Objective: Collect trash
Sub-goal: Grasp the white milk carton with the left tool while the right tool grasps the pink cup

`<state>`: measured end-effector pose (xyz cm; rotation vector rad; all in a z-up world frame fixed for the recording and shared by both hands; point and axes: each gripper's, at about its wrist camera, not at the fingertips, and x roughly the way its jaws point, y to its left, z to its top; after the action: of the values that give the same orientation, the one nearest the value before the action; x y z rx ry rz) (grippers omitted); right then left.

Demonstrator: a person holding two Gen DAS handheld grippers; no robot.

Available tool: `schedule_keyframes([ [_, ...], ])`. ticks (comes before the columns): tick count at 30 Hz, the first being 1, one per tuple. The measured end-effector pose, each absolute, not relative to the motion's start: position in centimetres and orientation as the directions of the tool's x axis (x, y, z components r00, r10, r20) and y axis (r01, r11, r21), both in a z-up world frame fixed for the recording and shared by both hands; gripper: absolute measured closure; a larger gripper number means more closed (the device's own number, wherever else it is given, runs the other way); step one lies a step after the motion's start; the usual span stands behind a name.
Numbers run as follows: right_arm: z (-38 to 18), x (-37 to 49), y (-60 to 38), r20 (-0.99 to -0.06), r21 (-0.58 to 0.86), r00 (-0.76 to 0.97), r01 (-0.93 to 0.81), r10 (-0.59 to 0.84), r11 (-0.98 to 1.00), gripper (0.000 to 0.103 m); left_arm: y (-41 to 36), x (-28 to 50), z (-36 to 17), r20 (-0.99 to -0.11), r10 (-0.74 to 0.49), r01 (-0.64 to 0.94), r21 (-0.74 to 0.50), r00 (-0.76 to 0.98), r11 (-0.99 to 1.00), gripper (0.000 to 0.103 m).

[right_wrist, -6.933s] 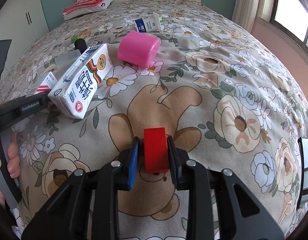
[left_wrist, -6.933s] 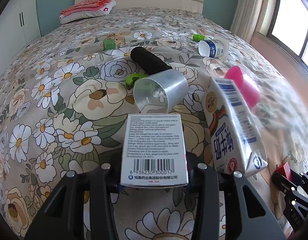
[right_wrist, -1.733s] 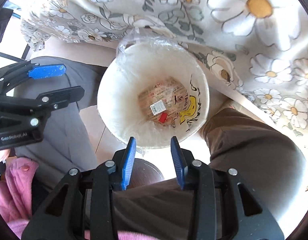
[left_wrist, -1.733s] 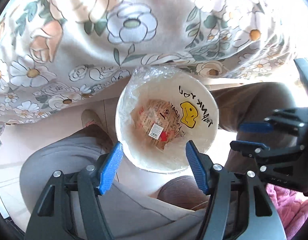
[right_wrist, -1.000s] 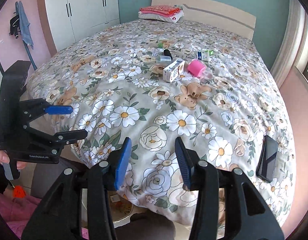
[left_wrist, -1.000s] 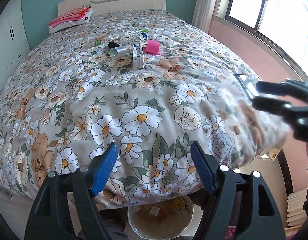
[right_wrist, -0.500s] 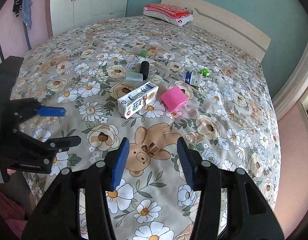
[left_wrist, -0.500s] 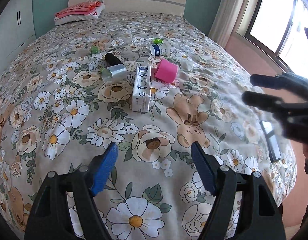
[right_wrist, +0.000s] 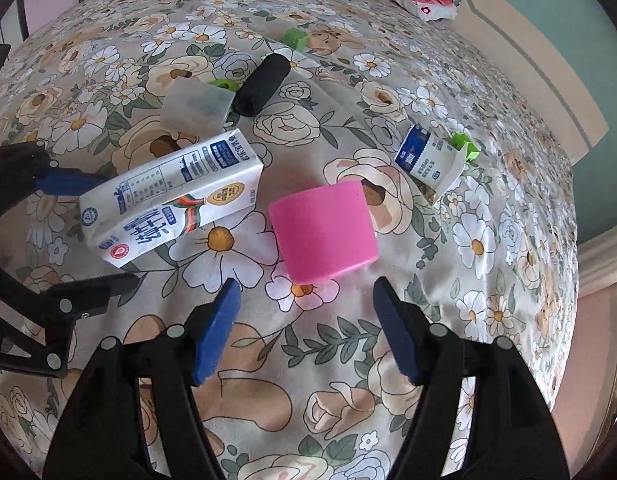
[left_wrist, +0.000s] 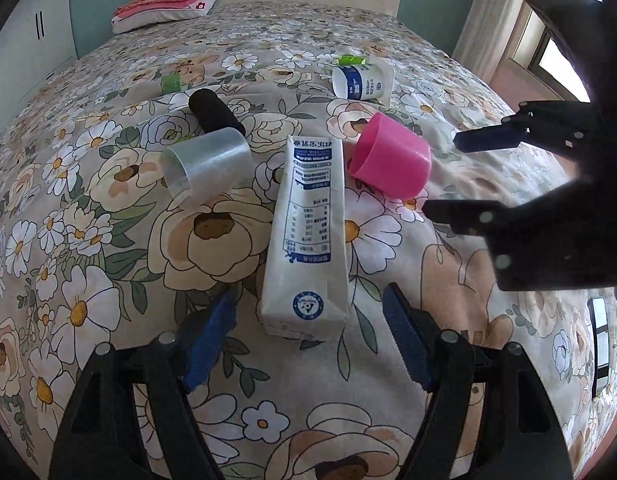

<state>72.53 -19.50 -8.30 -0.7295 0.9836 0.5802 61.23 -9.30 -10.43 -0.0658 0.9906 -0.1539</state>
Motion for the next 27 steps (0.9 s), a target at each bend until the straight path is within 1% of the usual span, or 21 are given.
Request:
schedule_keyframes([
  [5,-10.0,76.0,-18.2,-0.905,-0.265,0.41,-0.754,0.115,0.601,0.033,-9.5,63.1,-11.9,-0.835,-0.159,0.088,-0.133,0.526,0.987,0.025],
  [10,-11.5,78.6,-17.7,-0.935,-0.176,0.327,-0.764,0.137,0.62,0.032,-9.6,64.0,-12.4,-0.83,-0.15,0.092,-0.119,0.536,0.989,0.026],
  [11,-11.9,78.8,-17.7,-0.94,-0.163,0.313,-0.762,0.137,0.627,0.032,-9.7,64.3,-12.4,-0.83,-0.149,0.092,-0.118,0.537,0.989,0.033],
  [12,-12.2,79.1,-17.7,-0.943,-0.149,0.302,-0.759,0.139,0.634,0.032,-9.6,64.6,-12.4,-0.831,-0.143,0.091,-0.112,0.538,0.99,0.038],
  [14,-12.6,79.3,-17.3,-0.944,-0.146,0.299,-0.759,0.142,0.634,0.032,-9.5,65.0,-12.6,-0.832,-0.143,0.088,-0.113,0.535,0.99,0.056],
  [15,-12.6,79.3,-17.2,-0.941,-0.139,0.302,-0.754,0.151,0.642,0.033,-9.3,65.2,-12.7,-0.833,-0.148,0.087,-0.12,0.532,0.989,0.061],
  [16,-12.6,79.4,-17.2,-0.94,-0.122,0.298,-0.744,0.163,0.657,0.033,-9.1,65.3,-12.7,-0.833,-0.155,0.083,-0.131,0.531,0.988,0.063],
  [18,-12.7,79.3,-17.4,-0.935,-0.098,0.301,-0.727,0.187,0.68,0.033,-8.6,65.1,-12.6,-0.83,-0.171,0.077,-0.153,0.531,0.985,0.064],
  [22,-12.0,78.0,-18.1,-0.922,-0.107,0.337,-0.695,0.191,0.711,0.034,-8.3,64.2,-12.0,-0.83,-0.165,0.08,-0.144,0.533,0.986,0.064],
  [27,-9.2,75.5,-18.9,-0.904,-0.106,0.374,-0.668,0.209,0.737,0.034,-7.5,62.0,-9.7,-0.824,-0.169,0.082,-0.149,0.541,0.985,0.064],
])
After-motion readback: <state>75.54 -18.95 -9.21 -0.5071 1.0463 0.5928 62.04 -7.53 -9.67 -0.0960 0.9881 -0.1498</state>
